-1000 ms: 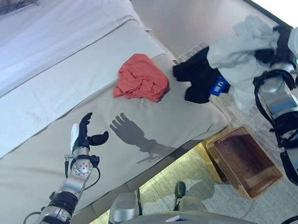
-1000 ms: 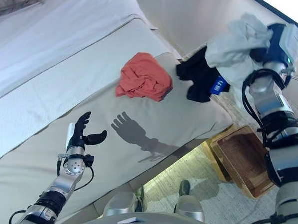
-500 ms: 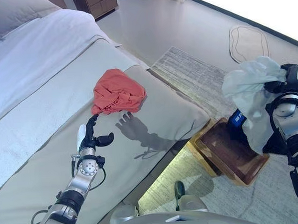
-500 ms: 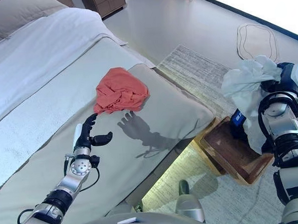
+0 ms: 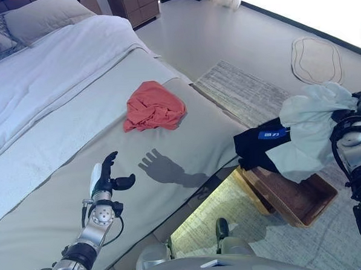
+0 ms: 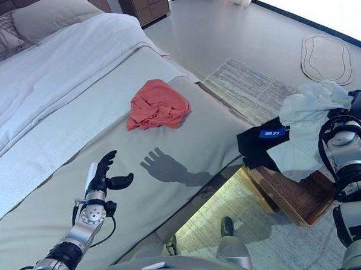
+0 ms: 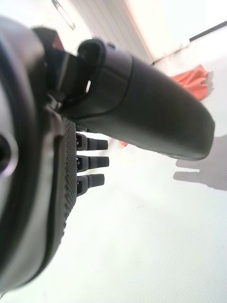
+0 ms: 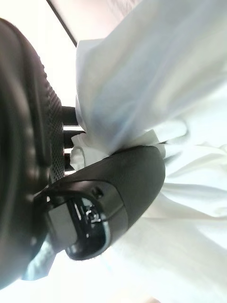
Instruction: Pick up the clothes from the bed and place them into the basket
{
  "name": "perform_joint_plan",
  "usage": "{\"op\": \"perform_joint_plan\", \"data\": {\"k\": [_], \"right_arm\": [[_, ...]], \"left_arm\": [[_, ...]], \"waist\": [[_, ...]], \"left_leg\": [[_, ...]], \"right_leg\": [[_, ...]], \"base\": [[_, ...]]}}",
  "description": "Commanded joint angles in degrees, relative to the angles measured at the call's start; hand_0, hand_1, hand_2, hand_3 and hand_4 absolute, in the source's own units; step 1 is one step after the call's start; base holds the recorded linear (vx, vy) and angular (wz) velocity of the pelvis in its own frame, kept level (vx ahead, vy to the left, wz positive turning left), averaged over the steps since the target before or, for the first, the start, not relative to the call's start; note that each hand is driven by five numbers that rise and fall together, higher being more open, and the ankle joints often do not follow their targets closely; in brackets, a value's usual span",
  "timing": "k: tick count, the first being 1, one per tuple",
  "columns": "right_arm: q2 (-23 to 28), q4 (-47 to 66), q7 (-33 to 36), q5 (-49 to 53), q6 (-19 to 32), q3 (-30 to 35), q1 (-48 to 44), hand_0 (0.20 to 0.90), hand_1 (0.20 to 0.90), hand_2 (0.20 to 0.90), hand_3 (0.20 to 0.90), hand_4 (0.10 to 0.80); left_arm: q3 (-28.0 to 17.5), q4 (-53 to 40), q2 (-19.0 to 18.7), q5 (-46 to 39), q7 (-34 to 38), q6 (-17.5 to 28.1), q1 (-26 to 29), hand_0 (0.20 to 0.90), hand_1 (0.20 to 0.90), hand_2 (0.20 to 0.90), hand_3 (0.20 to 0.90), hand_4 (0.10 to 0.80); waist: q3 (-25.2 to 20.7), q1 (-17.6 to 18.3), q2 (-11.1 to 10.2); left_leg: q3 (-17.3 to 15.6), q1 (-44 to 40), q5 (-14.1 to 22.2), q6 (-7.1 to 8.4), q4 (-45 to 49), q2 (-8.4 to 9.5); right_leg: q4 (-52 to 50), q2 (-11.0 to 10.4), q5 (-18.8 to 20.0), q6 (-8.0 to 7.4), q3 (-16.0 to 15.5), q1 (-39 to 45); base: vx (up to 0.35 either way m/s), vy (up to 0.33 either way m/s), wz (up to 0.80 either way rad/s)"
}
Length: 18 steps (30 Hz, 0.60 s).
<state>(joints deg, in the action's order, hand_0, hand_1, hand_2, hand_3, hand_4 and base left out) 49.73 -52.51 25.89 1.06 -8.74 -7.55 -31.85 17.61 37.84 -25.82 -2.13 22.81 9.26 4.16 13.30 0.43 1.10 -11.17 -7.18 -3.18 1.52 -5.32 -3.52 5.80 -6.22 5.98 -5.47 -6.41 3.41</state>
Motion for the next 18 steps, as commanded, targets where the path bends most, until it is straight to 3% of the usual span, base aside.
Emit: {"op": "perform_joint_plan", "data": {"k": [1,10,18], "right_arm": [[10.85,-1.4,5.64,-3.01,2.71,-1.06,-7.97,0.3,0.3,0.3,0.2,0.1],[13.63,-1.37,4.28,-2.61,2.46,-1.54,-8.75,0.3,0.3,0.3,0.2,0.1],[12.47,0.45,-0.73,-3.12,2.99,-4.05,-10.07,0.3,0.3,0.3,0.2,0.1]], "left_arm": [[0.91,-0.53,-3.86,1.61,0.5,5.68,4.39,0.9,0.9,0.9,0.9,0.8],[1.92,-1.64,-3.27,1.56,0.8,5.97,5.53,0.9,0.9,0.9,0.9,0.8],[2.23,-1.96,-2.45,1.37,0.35,6.43,6.21,0.9,0.9,0.9,0.9,0.8]], "waist": [[-6.43,-0.11,-2.62],[-4.62,2.01,-1.58],[-2.93,2.78,-0.22]], "left_leg": [[0.23,-0.45,5.42,1.61,0.32,-1.54],[-1.34,0.39,5.03,2.28,0.32,-1.79],[-2.04,0.94,4.72,2.64,0.32,-1.67]], "right_leg": [[-1.0,0.88,-4.38,0.61,-0.77,1.28],[-0.8,1.05,-3.74,0.59,0.88,-0.66],[-0.8,0.85,-3.55,0.66,1.12,-1.74]], "base": [[-0.047,-0.057,-0.06],[-0.062,-0.038,-0.1],[-0.047,-0.025,-0.07]]}}
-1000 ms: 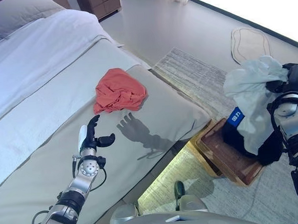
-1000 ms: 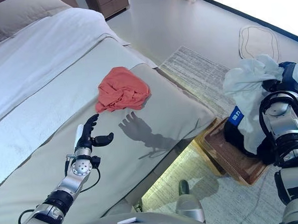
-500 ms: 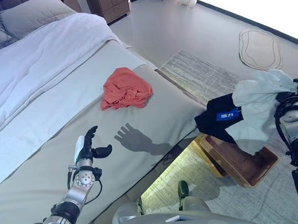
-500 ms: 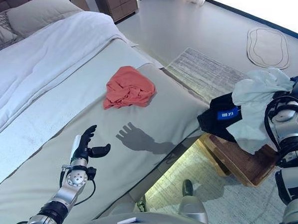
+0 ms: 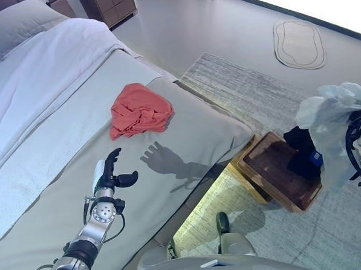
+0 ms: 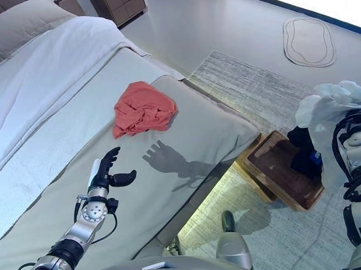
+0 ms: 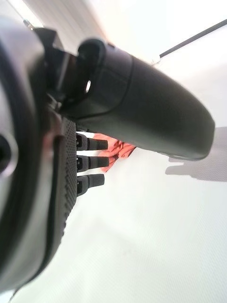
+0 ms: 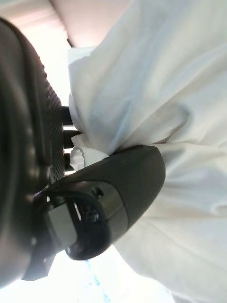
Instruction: Pick up the clothes from the bed and place them into the basket
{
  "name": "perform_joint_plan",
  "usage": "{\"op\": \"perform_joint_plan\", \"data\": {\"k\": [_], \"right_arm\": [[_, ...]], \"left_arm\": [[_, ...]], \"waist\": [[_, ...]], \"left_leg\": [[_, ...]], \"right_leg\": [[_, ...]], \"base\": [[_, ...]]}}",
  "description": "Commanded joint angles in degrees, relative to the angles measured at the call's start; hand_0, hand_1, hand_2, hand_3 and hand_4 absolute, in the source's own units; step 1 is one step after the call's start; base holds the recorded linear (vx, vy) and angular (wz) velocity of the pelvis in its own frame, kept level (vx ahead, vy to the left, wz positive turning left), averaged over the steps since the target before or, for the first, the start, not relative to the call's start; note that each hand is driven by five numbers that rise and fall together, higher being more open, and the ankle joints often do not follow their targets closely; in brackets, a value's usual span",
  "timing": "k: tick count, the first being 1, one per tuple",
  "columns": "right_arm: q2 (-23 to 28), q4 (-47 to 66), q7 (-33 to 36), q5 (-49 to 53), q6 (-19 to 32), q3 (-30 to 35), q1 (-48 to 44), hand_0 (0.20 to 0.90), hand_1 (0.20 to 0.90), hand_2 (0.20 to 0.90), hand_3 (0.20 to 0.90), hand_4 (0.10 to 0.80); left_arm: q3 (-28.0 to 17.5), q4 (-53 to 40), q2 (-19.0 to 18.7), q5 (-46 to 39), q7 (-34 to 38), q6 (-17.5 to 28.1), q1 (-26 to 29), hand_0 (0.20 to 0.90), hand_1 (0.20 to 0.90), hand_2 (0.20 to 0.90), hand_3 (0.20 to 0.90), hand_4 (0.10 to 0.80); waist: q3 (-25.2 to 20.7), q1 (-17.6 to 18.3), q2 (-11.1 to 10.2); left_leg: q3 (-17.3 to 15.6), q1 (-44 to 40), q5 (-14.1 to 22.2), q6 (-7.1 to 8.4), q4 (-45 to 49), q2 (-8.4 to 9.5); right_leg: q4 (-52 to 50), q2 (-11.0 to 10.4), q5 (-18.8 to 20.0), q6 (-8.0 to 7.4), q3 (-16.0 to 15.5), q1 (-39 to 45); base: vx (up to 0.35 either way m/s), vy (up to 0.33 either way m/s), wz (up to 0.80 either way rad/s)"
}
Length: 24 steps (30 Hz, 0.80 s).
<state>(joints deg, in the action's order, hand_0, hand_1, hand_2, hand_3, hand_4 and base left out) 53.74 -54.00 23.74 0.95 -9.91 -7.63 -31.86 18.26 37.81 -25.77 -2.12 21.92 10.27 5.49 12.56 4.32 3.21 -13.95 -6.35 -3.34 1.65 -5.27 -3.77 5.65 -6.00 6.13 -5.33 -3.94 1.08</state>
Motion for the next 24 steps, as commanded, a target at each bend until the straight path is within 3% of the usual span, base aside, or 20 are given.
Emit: {"op": "perform_joint_plan", "data": {"k": [1,13,22,24], "right_arm": [[8.45,1.68,0.6,-3.19,4.42,-4.56,-10.48,0.3,0.3,0.3,0.2,0.1],[6.63,-2.11,-1.56,-2.74,6.25,-5.2,-10.62,0.3,0.3,0.3,0.2,0.1],[3.94,-6.79,-1.01,-3.28,7.16,-3.83,-6.93,0.3,0.3,0.3,0.2,0.1],[3.81,-7.16,-0.67,-3.27,7.33,-3.92,-7.05,0.349,0.349,0.349,0.258,0.158]], "left_arm": [[1.61,-1.98,-2.37,1.18,1.25,5.49,4.98,0.9,0.9,0.9,0.9,0.8],[2.19,-2.63,-2.42,-0.06,1.49,6.45,5.69,0.9,0.9,0.9,0.9,0.8],[2.14,-3.5,-2.58,-0.21,1.32,6.74,5.34,0.9,0.9,0.9,0.9,0.8],[2.2,-3.53,-2.82,-0.44,1.26,6.62,5.42,0.9,0.9,0.9,0.9,0.8]], "waist": [[-1.93,-1.03,-2.06],[0.03,-0.9,0.65],[-0.13,-1.55,1.17],[0.04,-1.66,1.34]], "left_leg": [[0.71,0.23,4.82,2.55,0.27,-1.35],[0.99,1.61,4.43,2.79,0.27,-0.77],[1.23,1.6,4.26,2.68,0.27,-0.74],[1.24,1.64,4.18,2.68,0.27,-0.75]], "right_leg": [[-0.65,0.63,-3.71,0.56,-1.29,0.4],[-0.65,0.32,-3.7,0.86,-1.25,-1.41],[-0.65,0.21,-3.89,1.07,-1.92,-0.92],[-0.65,0.11,-3.86,1.08,-2.04,-0.92]], "base": [[-0.05,-0.017,-0.05],[-0.029,-0.022,-0.02],[-0.002,-0.009,0.02],[0.0,0.0,0.0]]}}
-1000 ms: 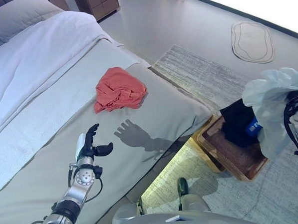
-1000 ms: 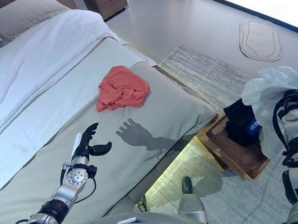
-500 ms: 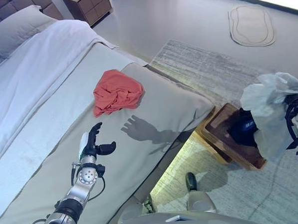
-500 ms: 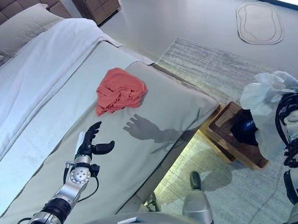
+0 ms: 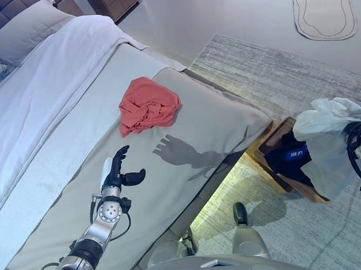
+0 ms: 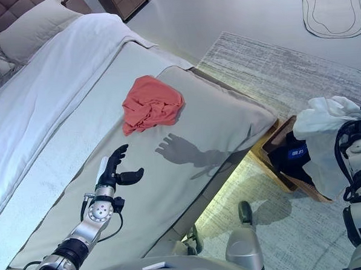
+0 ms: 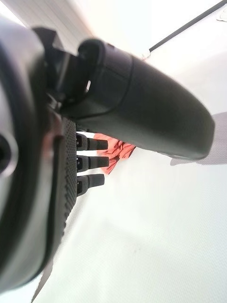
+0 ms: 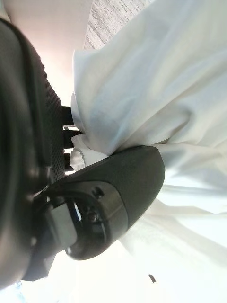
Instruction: Pick up the clothes from the bed and place them into the basket
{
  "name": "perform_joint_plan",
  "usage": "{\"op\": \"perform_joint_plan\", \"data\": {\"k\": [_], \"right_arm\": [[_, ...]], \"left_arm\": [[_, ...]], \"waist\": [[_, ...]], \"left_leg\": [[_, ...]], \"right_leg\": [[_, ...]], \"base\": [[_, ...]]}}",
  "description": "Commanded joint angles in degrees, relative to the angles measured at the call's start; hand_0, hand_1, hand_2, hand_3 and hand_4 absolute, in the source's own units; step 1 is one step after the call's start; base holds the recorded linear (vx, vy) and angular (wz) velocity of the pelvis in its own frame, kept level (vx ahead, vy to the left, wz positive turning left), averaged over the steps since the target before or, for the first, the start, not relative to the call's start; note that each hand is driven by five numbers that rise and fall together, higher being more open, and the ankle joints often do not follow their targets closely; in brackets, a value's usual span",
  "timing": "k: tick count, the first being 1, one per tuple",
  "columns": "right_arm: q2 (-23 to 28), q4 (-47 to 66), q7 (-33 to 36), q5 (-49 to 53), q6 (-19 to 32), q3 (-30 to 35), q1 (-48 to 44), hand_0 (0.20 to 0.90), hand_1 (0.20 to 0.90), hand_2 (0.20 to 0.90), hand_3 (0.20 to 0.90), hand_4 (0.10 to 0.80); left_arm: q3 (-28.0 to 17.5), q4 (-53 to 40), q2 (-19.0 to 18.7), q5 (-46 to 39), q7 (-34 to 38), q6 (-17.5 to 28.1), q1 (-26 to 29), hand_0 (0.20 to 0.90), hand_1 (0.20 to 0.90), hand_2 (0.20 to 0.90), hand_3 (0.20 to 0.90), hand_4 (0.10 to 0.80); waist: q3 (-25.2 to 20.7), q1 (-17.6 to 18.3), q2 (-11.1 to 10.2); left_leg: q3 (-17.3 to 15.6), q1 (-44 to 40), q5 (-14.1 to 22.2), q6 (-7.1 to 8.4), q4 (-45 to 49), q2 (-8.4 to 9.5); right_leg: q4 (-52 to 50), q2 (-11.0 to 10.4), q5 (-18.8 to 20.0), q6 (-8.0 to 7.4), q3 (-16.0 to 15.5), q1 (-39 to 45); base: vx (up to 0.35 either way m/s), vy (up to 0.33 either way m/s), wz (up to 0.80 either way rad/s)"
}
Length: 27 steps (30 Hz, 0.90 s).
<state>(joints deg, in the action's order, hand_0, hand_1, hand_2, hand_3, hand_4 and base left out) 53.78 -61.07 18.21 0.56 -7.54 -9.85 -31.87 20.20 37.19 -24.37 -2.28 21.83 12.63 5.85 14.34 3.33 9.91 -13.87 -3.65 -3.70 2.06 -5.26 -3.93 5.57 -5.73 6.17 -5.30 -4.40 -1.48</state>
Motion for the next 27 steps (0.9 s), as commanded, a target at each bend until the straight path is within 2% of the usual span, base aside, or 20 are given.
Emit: {"op": "perform_joint_plan", "data": {"k": [1,3,16,27], "right_arm": [[3.8,-0.13,5.01,-2.84,4.88,-1.82,-7.08,0.547,0.547,0.547,0.488,0.388],[3.87,-0.03,5.57,-3.21,4.8,-1.92,-7.25,0.9,0.9,0.9,0.9,0.8],[4.51,0.45,5.58,-4.33,4.21,-0.8,-5.9,0.9,0.9,0.9,0.9,0.8],[2.53,-0.01,5.14,-4.67,3.87,-0.34,-3.7,0.9,0.9,0.9,0.9,0.8]], "left_arm": [[0.21,-2.84,-4.41,-0.46,1.23,4.43,4.96,0.9,0.9,0.9,0.9,0.8],[0.09,-2.86,-4.5,-0.48,1.23,4.6,4.75,0.9,0.9,0.9,0.9,0.8],[-0.08,-3.34,-4.83,-0.61,1.08,5.18,3.46,0.9,0.9,0.9,0.9,0.8],[-0.44,-2.73,-4.78,-0.11,1.18,5.12,3.41,0.9,0.9,0.9,0.9,0.8]], "waist": [[-1.7,-0.7,-5.28],[-1.57,-0.74,-5.15],[-1.88,-0.96,-5.44],[-2.4,-1.13,-6.14]], "left_leg": [[1.19,-1.03,4.52,2.26,0.26,-0.55],[1.25,-0.86,4.48,2.26,0.26,-0.45],[1.41,-1.02,4.57,2.25,0.26,-0.4],[1.42,-1.59,4.64,2.18,0.26,-0.71]], "right_leg": [[-0.57,-0.17,-3.88,1.03,-1.59,1.61],[-0.57,-0.19,-3.91,1.02,-1.54,1.53],[-0.57,-0.11,-4.04,0.96,-1.77,1.84],[-0.57,0.04,-4.06,1.06,-1.72,2.48]], "base": [[-0.015,0.0,0.04],[-0.016,0.005,0.06],[-0.003,0.004,0.01],[0.009,0.002,0.0]]}}
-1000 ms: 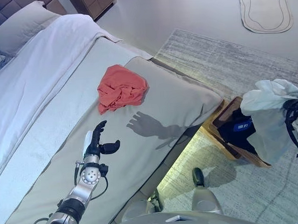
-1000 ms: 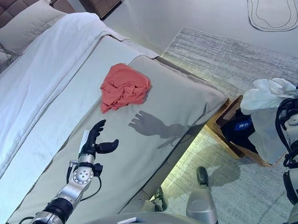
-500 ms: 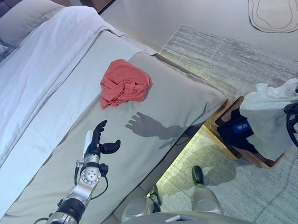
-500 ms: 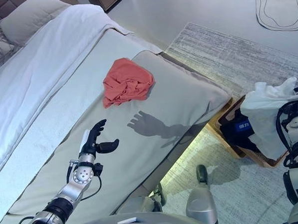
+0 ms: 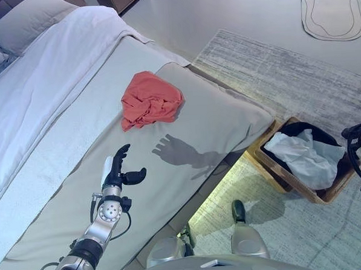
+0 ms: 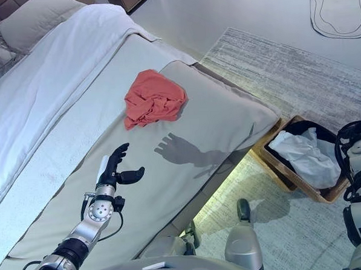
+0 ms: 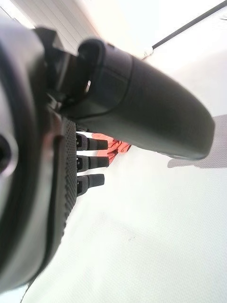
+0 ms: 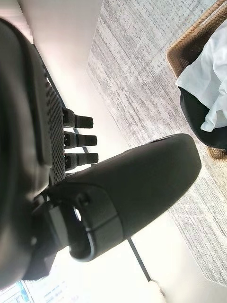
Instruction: Pick up the clothes from the bed and place them into the basket
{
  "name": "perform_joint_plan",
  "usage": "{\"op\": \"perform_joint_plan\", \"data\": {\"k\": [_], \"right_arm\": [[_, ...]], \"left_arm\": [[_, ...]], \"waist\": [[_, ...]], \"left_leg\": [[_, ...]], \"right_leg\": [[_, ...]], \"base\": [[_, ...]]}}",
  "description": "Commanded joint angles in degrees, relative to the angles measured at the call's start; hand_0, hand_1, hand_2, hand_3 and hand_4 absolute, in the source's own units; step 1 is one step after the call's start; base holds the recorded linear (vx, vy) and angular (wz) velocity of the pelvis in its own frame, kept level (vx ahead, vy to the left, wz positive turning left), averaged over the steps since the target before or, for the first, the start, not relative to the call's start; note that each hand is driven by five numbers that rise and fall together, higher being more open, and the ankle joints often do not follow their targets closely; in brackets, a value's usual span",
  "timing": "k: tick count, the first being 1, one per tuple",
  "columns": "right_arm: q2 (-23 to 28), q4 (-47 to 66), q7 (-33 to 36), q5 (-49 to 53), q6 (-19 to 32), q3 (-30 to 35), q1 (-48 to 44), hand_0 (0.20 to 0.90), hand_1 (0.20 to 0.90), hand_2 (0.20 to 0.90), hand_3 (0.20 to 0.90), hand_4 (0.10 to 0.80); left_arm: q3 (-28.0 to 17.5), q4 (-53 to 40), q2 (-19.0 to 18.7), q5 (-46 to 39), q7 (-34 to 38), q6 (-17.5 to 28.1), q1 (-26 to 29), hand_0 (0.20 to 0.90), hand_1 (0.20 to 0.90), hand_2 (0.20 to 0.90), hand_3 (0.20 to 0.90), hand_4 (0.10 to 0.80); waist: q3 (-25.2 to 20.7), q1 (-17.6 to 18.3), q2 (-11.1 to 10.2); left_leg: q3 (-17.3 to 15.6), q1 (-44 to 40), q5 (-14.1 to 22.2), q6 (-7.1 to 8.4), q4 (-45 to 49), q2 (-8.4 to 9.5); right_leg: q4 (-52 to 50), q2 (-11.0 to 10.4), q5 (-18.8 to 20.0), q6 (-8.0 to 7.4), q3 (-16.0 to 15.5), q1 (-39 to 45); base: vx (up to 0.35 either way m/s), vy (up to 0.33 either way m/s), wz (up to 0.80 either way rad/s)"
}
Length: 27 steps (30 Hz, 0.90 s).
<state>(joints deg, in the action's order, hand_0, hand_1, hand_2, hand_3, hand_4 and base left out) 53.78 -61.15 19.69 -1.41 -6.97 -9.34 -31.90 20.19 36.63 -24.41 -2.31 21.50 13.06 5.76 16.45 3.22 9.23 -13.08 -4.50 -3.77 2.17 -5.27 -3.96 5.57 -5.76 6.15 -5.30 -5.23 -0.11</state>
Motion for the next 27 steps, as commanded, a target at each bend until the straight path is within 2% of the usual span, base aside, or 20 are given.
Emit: {"op": "perform_joint_plan", "data": {"k": [1,8,15,22,27], "right_arm": [[2.4,0.2,3.64,-2.65,3.82,-0.87,-3.52,0.9,0.9,0.9,0.9,0.8],[1.12,5.94,3.76,-0.48,7.85,-2.7,-5.89,0.9,0.9,0.9,0.9,0.8],[-2.33,14.1,7.67,-1.65,11.18,-7.99,-12.93,0.9,0.9,0.9,0.9,0.8],[-5.15,11.91,7.98,-1.0,9.33,-15.48,-24.44,0.9,0.9,0.9,0.9,0.8],[-5.49,9.14,8.09,0.22,8.34,-20.15,-32.76,0.9,0.9,0.9,0.9,0.8]], "left_arm": [[-0.5,-2.21,-4.82,-0.17,1.51,4.61,3.5,0.9,0.9,0.9,0.9,0.8],[-0.58,-2.53,-4.6,-0.48,2.29,3.69,3.48,0.9,0.9,0.9,0.9,0.8],[-0.85,-3.37,-3.88,-0.22,3.85,2.46,3.26,0.9,0.9,0.9,0.9,0.8],[-0.88,-4.19,-4.21,0.08,4.92,4.63,2.64,0.9,0.9,0.9,0.9,0.8],[0.43,-4.73,-4.94,-0.97,5.53,6.86,4.0,0.9,0.9,0.9,0.9,0.8]], "waist": [[-4.61,-1.06,-5.55],[-5.1,-2.03,-6.34],[-5.43,-5.15,-7.3],[-3.74,-10.32,-7.19],[-0.24,-13.49,-5.85]], "left_leg": [[0.68,-0.85,4.79,2.05,0.27,-0.72],[1.7,-1.19,4.82,1.88,0.27,-0.74],[4.86,0.16,4.23,1.86,0.27,-0.43],[8.95,3.7,2.92,1.8,0.65,0.26],[12.64,8.64,2.72,1.43,3.99,1.37]], "right_leg": [[-0.57,0.06,-4.07,1.07,-0.9,1.25],[-0.57,-0.07,-4.31,1.35,-1.56,2.23],[-0.83,-0.32,-5.04,2.01,-3.92,2.79],[-3.38,-1.14,-6.67,3.15,-7.71,1.35],[-9.47,-2.32,-9.29,4.59,-10.75,-2.76]], "base": [[0.0,0.0,0.0],[0.02,0.003,0.01],[0.026,-0.002,0.13],[0.034,0.032,0.3],[-0.05,0.067,0.39]]}}
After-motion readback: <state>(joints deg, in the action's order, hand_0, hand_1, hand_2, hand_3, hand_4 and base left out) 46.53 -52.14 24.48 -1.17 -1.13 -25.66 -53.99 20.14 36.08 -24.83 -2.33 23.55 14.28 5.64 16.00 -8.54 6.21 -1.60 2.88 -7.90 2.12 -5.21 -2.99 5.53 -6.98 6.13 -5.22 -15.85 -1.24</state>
